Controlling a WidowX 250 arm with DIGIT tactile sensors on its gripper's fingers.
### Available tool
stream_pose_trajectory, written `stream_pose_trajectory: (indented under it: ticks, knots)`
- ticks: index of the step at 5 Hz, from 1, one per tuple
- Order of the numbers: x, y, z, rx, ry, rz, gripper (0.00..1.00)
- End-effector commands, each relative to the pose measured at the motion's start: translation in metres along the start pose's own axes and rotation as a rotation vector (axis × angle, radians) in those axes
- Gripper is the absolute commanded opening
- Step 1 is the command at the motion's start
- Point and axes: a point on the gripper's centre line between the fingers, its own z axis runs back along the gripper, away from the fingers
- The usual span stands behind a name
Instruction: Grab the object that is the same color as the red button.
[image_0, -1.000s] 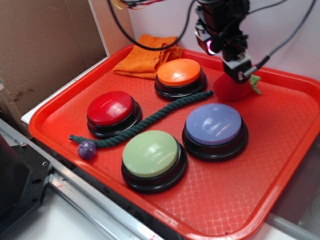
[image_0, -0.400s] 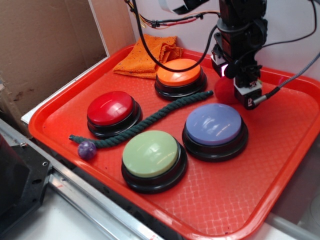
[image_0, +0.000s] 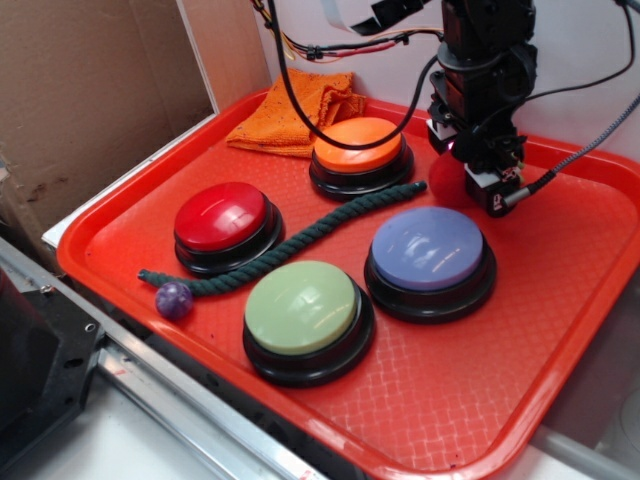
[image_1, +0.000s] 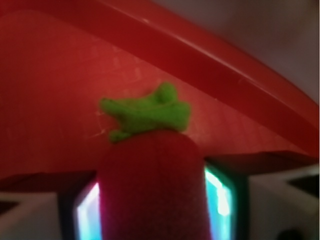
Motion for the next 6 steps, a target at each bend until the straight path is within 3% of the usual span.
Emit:
stream_pose_trajectory:
  ticks: [1, 2, 3, 4, 5, 6]
  knots:
    - [-0.005, 0.012, 0.079, 0.092, 0.016, 0.143, 0.0]
    - [-0.032, 0.021, 0.118, 0.116, 0.06, 0.26, 0.0]
    - [-0.071, 0.027, 0.151, 0.088, 0.079, 0.34, 0.0]
    - [-0.114, 0.027, 0.18, 0.101, 0.041, 0.416, 0.0]
    - [-0.138, 0.028, 0.184, 0.038, 0.038, 0.455, 0.0]
    - [-0.146, 0.029, 0.178, -0.022, 0.041, 0.469, 0.0]
